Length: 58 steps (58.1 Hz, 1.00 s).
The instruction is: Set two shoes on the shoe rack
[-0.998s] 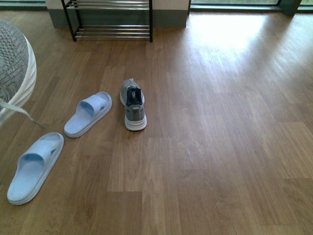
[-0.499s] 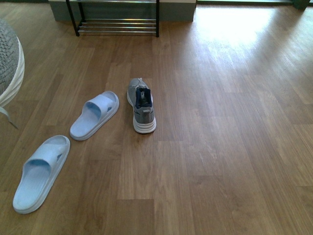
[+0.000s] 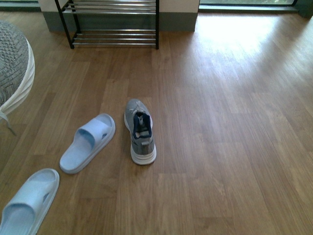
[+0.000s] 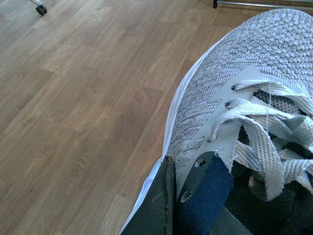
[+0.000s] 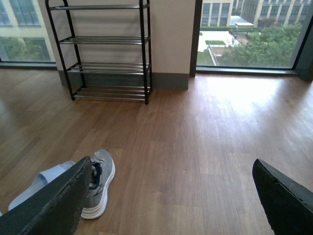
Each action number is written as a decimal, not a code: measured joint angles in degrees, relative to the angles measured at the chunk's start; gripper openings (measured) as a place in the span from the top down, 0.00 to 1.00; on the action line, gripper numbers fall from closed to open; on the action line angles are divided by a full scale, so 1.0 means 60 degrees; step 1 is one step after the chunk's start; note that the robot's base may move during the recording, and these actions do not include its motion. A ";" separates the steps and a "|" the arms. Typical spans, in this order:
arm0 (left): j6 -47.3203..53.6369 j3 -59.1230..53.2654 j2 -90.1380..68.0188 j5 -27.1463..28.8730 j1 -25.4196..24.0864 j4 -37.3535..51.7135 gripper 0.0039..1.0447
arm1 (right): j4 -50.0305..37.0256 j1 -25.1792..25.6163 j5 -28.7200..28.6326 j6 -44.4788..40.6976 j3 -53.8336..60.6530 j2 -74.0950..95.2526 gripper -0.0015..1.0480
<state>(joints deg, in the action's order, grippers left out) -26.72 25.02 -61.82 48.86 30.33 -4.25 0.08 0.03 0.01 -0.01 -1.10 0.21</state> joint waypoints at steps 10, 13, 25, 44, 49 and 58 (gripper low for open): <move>0.0000 0.0000 -0.0004 -0.0076 0.0007 0.0000 0.99 | 0.0000 0.0000 0.0029 0.0000 0.0000 0.0004 0.09; 0.0000 0.0000 0.0000 -0.0066 0.0007 0.0000 0.99 | 0.0000 -0.0004 0.0025 0.0000 0.0000 0.0007 0.09; 0.0000 0.0000 0.0004 0.0015 0.0000 0.0000 0.99 | -0.0004 0.0000 0.0022 0.0000 0.0000 -0.0007 0.09; 0.0000 0.0000 0.0004 0.0062 -0.0036 0.0000 0.99 | 0.0000 0.0000 -0.0022 -0.0004 0.0000 0.0004 0.09; 0.0000 0.0000 0.0004 0.0080 -0.0047 0.0000 0.99 | 0.0000 0.0000 -0.0011 -0.0004 0.0000 0.0004 0.09; -0.0004 0.0000 0.0004 -0.0025 -0.0022 0.0000 0.99 | -0.0109 0.0463 -0.1734 0.0896 0.0004 0.0138 0.09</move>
<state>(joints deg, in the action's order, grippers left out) -26.74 25.02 -61.80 48.71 30.20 -4.25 -0.58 2.81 -10.39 5.37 -1.08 1.04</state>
